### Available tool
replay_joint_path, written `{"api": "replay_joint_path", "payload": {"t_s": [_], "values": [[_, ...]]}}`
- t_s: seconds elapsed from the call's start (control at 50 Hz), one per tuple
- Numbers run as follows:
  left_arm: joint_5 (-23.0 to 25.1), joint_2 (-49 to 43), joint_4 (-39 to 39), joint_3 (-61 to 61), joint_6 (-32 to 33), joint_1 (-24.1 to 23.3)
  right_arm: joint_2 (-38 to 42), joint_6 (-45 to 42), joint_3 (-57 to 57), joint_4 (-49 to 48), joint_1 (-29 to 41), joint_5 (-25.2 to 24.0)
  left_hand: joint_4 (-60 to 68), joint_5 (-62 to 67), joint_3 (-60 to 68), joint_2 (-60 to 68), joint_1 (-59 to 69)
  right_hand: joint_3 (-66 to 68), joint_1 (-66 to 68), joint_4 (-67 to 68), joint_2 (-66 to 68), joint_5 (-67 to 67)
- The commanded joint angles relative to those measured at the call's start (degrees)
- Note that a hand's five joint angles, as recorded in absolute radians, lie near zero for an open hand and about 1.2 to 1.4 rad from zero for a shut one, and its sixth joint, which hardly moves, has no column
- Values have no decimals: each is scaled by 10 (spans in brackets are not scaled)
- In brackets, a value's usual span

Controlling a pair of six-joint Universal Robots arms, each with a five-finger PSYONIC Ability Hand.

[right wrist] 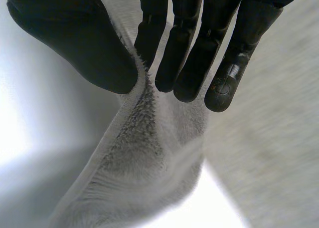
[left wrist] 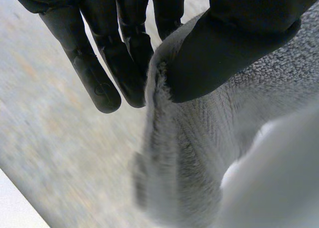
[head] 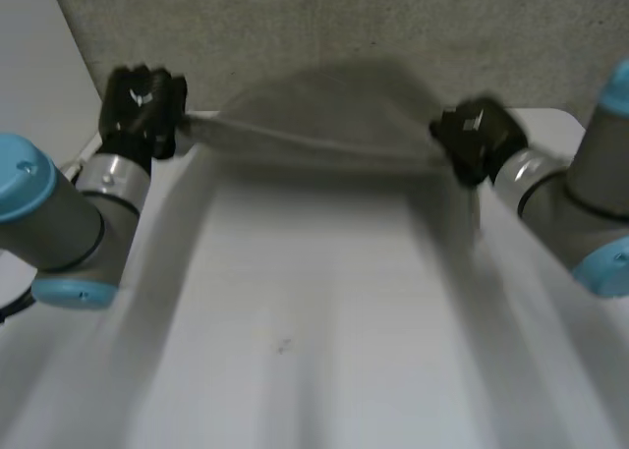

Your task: Fold the towel.

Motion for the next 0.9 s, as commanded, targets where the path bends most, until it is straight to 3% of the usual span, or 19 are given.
{"api": "replay_joint_path", "payload": {"t_s": [0.02,0.06,0.16,0.22,0.26,0.3,0.38,0.48,0.7,0.9], "values": [[0,-2,-36,-51,26,4,79,-25,30,33,0,-1,102,104,103,102,109,121,240,116,129,138],[0,-2,-40,-58,31,7,81,-21,35,32,-2,-2,102,104,103,102,109,121,240,116,129,138],[-1,3,-55,-77,36,13,66,5,55,26,-12,2,102,104,103,102,109,-140,-21,-145,-132,-123],[-1,12,-65,-83,36,14,54,26,63,20,-15,3,102,104,103,102,109,-205,-86,-209,-197,-188],[-1,22,-70,-85,36,14,29,87,81,5,-29,4,102,104,103,102,109,-337,-218,-342,-329,-320],[-2,29,-75,-85,36,15,16,123,94,-1,-41,3,102,104,103,102,109,-363,-244,-367,-354,-346],[-3,43,-80,-90,33,22,-20,212,135,-7,-73,1,102,104,103,102,109,-382,-262,-386,-373,-365],[-6,53,-81,-97,31,26,-38,255,184,-12,-102,-2,102,104,103,102,109,-375,-256,-379,-366,-358],[-7,56,-84,-100,28,29,-37,285,287,-107,-151,-27,102,104,103,102,109,-388,-269,-393,-380,-371],[-8,55,-84,-105,28,21,-26,351,306,-165,-147,-37,102,104,103,102,109,-392,-273,-396,-383,-375]]}}
